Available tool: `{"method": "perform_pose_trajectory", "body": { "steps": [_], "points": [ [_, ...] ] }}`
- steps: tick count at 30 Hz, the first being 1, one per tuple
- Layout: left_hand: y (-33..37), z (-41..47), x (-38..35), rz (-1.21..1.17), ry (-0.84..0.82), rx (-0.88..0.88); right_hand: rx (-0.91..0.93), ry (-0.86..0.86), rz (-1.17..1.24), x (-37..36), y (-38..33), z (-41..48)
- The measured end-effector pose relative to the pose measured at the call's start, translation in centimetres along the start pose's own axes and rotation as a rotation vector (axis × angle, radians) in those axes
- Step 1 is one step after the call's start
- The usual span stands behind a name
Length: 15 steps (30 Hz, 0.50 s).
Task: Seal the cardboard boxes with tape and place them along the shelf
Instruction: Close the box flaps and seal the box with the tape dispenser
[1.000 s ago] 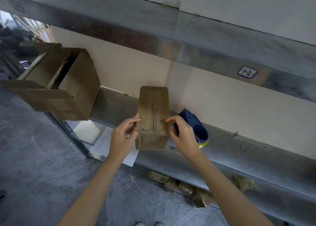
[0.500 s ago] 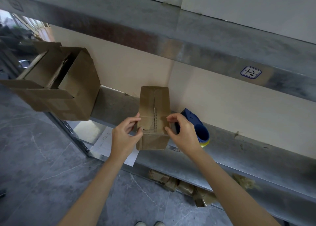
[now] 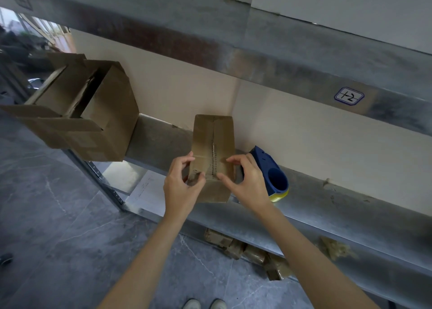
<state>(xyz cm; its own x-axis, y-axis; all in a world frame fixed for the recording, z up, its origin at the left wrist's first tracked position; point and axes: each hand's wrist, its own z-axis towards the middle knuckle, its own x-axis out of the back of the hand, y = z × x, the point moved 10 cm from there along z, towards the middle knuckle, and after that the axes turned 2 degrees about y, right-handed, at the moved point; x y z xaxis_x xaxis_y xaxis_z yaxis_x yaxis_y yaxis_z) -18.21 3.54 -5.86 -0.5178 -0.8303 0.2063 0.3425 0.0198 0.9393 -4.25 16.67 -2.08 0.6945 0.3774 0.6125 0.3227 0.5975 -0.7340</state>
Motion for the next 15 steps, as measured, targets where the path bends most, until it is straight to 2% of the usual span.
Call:
{"method": "perform_pose_trajectory", "body": {
  "steps": [9,15],
  "points": [
    [-0.59,0.44,-0.19,-0.043,-0.211,-0.003,0.014,-0.069,0.001,-0.74,0.99,0.05],
    [-0.79,0.23,-0.28,-0.073,-0.19,-0.007,0.031,-0.101,-0.016,-0.89,0.98,0.24]
  ]
}}
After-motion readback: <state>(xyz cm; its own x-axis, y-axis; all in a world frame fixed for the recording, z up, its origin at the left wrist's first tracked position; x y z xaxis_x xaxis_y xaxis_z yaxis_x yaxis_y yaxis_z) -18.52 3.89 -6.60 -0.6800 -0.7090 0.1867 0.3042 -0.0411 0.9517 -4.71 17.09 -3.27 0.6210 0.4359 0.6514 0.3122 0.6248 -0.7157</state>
